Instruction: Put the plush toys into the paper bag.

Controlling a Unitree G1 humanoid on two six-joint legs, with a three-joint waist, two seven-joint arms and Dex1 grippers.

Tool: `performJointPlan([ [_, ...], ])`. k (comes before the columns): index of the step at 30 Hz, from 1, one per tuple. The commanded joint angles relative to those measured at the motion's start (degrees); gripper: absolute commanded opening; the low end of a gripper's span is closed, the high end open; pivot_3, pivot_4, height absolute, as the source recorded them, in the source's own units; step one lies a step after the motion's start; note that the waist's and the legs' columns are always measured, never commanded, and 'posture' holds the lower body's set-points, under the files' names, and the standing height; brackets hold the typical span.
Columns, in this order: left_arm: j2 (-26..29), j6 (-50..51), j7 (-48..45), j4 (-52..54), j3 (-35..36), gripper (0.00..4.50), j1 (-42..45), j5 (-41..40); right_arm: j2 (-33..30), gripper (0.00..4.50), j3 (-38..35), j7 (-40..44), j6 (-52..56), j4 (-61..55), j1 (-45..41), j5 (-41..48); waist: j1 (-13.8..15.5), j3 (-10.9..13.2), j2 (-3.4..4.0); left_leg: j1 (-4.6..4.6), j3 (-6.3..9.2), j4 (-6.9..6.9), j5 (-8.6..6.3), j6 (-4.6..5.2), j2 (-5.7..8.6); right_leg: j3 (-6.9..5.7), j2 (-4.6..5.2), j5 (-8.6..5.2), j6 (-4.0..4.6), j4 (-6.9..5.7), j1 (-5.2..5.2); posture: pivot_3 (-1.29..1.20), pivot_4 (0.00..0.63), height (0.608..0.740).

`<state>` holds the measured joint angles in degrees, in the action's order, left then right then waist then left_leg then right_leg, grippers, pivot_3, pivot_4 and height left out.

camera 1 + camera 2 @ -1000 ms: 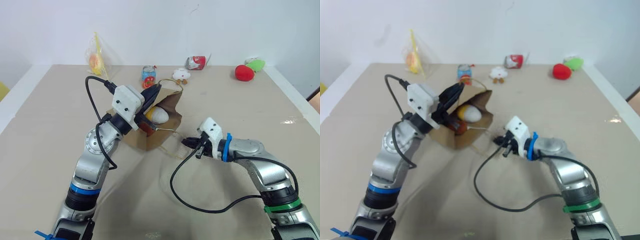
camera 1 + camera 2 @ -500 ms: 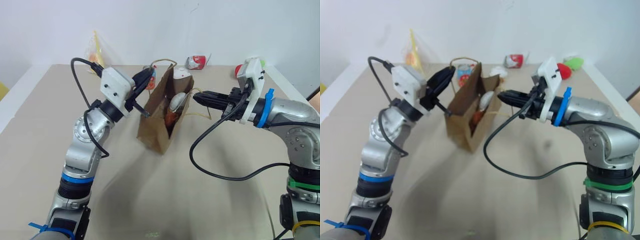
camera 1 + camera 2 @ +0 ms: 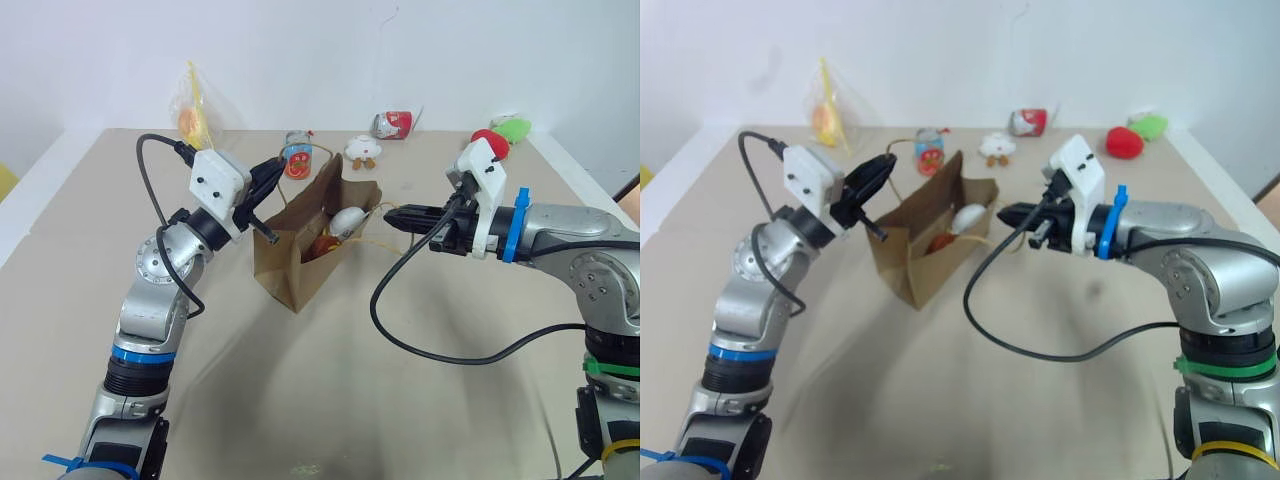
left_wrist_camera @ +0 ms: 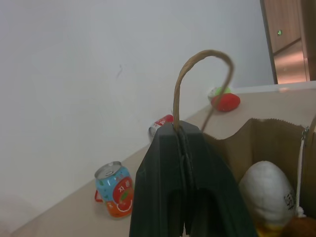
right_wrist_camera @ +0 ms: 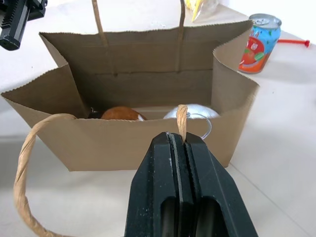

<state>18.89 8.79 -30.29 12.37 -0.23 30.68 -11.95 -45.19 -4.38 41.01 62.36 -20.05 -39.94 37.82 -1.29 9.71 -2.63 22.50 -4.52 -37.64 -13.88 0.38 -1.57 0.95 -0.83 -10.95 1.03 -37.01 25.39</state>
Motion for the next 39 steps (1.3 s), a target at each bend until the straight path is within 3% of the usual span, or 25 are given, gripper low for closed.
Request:
performJointPlan([
  [1, 0.16, -1.25, -0.9, 1.23, -0.39, 0.0, -0.44, -0.62, 1.05, 0.11, 0.22, -1.11, 0.83, -2.33, -1.89, 1.04, -0.02, 0.0, 0.0, -0.01, 0.01, 0.0, 0.0, 0.0, 0.0, 0.0, 0.0, 0.0, 0.0, 0.0, 0.0, 0.0, 0.15, 0.74],
  [4, 0.08, -1.09, -1.17, 1.02, -0.46, 0.0, -0.61, -0.71, 3.03, 0.11, 0.47, -2.35, 1.47, -1.84, -3.15, 1.35, -0.08, 0.0, 0.0, -0.01, 0.02, 0.0, 0.0, 0.0, -0.01, -0.01, -0.02, 0.0, 0.0, 0.0, 0.0, 0.0, 0.15, 0.74],
  [8, 0.26, -0.16, -2.19, 1.05, -0.19, 0.0, -0.55, -1.86, 4.89, 1.22, -0.28, -2.16, 1.5, -1.29, -5.4, 2.72, -0.04, 0.0, 0.0, 0.0, 0.02, 0.0, 0.0, 0.0, -0.02, -0.01, -0.03, 0.0, 0.0, -0.01, 0.0, 0.0, 0.15, 0.74],
  [11, 0.59, 0.42, -2.9, 1.17, 0.44, 0.84, -0.46, -3.12, 4.82, 2.63, -1.14, -0.61, 0.58, -1.25, -6.94, 4.24, -0.03, 0.0, 0.0, 0.01, 0.02, 0.0, 0.0, 0.0, -0.02, -0.02, -0.01, 0.0, 0.0, 0.0, 0.0, 0.0, 0.15, 0.74],
  [13, 0.87, 0.97, -3.16, 1.15, 1.06, 1.85, -0.27, -4.06, 4.51, 3.68, -2.16, -0.05, -0.57, -0.62, -8.04, 4.7, -0.03, 0.0, 0.0, 0.03, 0.01, 0.0, 0.0, 0.0, -0.02, -0.01, 0.0, 0.0, 0.0, 0.01, 0.02, 0.0, 0.15, 0.74],
  [15, 1.68, 2.05, -4.05, 1.21, 1.86, 2.75, -0.01, -5.51, 3.89, 4.5, -3.48, 1.11, -2.5, 0.1, -8.7, 5.0, -0.03, 0.0, 0.0, 0.03, 0.01, 0.0, 0.0, 0.0, -0.02, -0.02, 0.0, 0.0, 0.0, 0.02, 0.02, 0.0, 0.15, 0.74],
  [16, 2.1, 2.86, -4.43, 1.26, 2.36, 3.21, 0.12, -6.44, 3.55, 4.5, -4.33, 1.49, -3.19, 0.75, -8.92, 5.12, -0.03, 0.0, 0.0, 0.04, 0.02, 0.0, 0.0, 0.0, -0.02, -0.03, -0.01, 0.0, 0.0, 0.02, 0.02, 0.0, 0.15, 0.74],
  [19, 3.14, 5.52, -5.04, 1.53, 4.1, 4.45, 0.55, -9.71, 1.42, 4.5, -5.95, 2.67, -6.77, 3.21, -8.61, 3.26, -0.01, 0.0, 0.0, 0.03, 0.03, 0.0, 0.0, 0.0, -0.02, -0.04, -0.01, 0.0, 0.0, 0.01, 0.01, 0.0, 0.15, 0.74],
  [25, 5.78, 10.78, -7.32, 3.84, 5.94, 4.45, -0.14, -15.5, -4.13, 4.5, -7.39, 7.12, -12.36, 5.95, -5.46, 1.08, 0.0, 0.0, 0.0, 0.02, 0.01, 0.0, 0.0, 0.0, -0.01, -0.03, -0.01, 0.0, 0.0, 0.02, 0.01, 0.0, 0.15, 0.74],
  [28, 7.6, 14.24, -8.58, 6.23, 7.27, 4.5, -1.72, -19.37, -6.9, 3.62, -9.73, 11.15, -10.01, 3.82, -2.75, 5.7, -0.06, 0.0, 0.0, 0.03, 0.02, 0.03, -0.01, 0.01, -0.02, -0.03, -0.02, -0.03, 0.02, 0.03, 0.02, 0.0, 0.15, 0.74],
  [36, 14.88, 18.35, -14.28, 10.69, 10.58, 4.5, -8.29, -25.21, -13.95, 0.3, -9.77, 18.62, -1.68, -4.82, 9.66, 15.33, 0.0, 0.01, 0.0, -0.06, 0.06, 0.05, -0.01, 0.0, -0.06, -0.1, -0.02, -0.07, 0.07, 0.02, -0.03, 0.0, 0.15, 0.74],
  [39, 17.98, 16.83, -17.87, 11.36, 11.42, 4.5, -11.32, -24.99, -8.89, 0.14, -4.29, 14.65, -3.95, -8.18, 10.48, 13.57, -0.36, 0.0, -0.01, -0.1, -0.03, 0.04, -0.01, 0.0, -0.07, -0.05, -0.02, -0.06, 0.07, 0.01, 0.0, 0.0, 0.15, 0.74],
])
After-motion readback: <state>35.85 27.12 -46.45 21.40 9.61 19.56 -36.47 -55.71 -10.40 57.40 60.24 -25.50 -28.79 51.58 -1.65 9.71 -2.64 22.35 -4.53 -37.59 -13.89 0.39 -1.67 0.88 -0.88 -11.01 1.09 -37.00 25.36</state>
